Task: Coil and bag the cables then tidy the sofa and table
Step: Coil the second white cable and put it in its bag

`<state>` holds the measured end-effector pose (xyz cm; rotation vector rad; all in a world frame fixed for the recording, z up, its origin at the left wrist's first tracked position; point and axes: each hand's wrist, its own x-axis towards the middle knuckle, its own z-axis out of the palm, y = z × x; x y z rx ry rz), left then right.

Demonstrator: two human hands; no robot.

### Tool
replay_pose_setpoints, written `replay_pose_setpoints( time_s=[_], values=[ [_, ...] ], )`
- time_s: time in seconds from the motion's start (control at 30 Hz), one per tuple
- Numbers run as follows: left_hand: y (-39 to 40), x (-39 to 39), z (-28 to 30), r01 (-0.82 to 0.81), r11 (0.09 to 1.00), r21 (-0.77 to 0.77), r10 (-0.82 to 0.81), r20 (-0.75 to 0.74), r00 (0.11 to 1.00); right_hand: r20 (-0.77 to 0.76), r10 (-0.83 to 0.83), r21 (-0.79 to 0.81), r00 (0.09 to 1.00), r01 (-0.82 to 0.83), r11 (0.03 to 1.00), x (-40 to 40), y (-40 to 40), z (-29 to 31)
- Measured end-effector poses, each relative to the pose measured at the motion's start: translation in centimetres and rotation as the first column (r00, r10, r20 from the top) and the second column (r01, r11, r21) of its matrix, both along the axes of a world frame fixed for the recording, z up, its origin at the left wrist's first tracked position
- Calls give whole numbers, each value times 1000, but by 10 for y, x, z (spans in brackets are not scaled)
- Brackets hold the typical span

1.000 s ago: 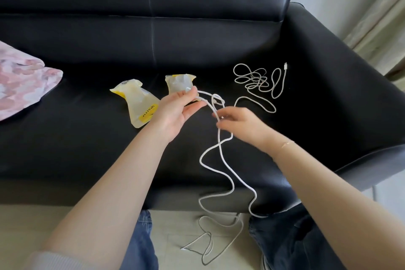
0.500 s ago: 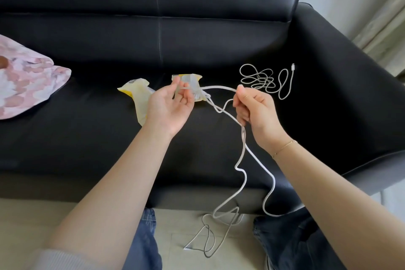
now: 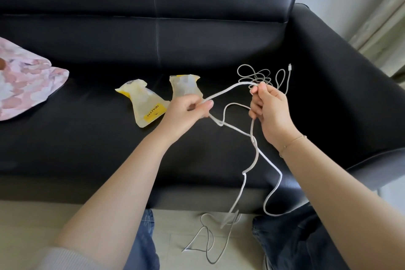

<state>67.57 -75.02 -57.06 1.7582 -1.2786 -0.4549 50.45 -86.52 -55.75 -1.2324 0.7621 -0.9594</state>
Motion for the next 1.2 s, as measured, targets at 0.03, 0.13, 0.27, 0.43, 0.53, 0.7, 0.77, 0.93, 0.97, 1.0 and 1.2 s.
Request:
replay_pose_setpoints(
  time_s=[0.03, 0.13, 0.27, 0.43, 0.53, 0.7, 0.77, 0.93, 0.97, 1.0, 1.2],
  values=[
    [0, -1, -3, 2, 998, 56, -2, 5, 1000, 12, -32, 14, 999, 31, 999, 1, 0, 0],
    [-1, 4, -11, -135, 989, 52, 124, 182, 975, 29, -104, 26, 994, 103, 994, 2, 1, 0],
    [-2, 23, -19, -258, 966, -30, 248, 405, 880, 67, -182, 5, 981, 182, 983, 7, 7, -1],
    [-4, 39, -37, -380, 910, 164, 264, 478, 838, 184, -359, 122, 915, 341, 932, 5, -2, 2],
    [-5, 38, -32, -264, 950, 166, 224, 227, 948, 106, -400, 144, 910, 384, 912, 1, -12, -4],
    [-7, 27, 6, -213, 970, -119, 180, -238, 954, -392, -220, 23, 893, 249, 968, -5, -31, -21],
    [-5, 27, 12, -220, 971, -93, 173, -359, 917, -558, -120, -46, 821, 113, 992, -6, -32, -25],
    [-3, 17, 12, -128, 986, 110, 163, -435, 886, -529, 38, -199, 848, -168, 965, 7, -5, -17],
    [-3, 14, 13, -104, 987, 125, 151, -457, 877, -515, 109, -195, 850, -240, 951, 10, 1, -15],
    [-4, 11, 15, -79, 988, 130, 133, -484, 865, -514, 186, -175, 837, -315, 933, 13, 8, -14],
    [8, 17, 20, -103, 994, 25, 84, -775, 626, -599, 348, -101, 721, -498, 861, 10, 20, -12]
  ],
)
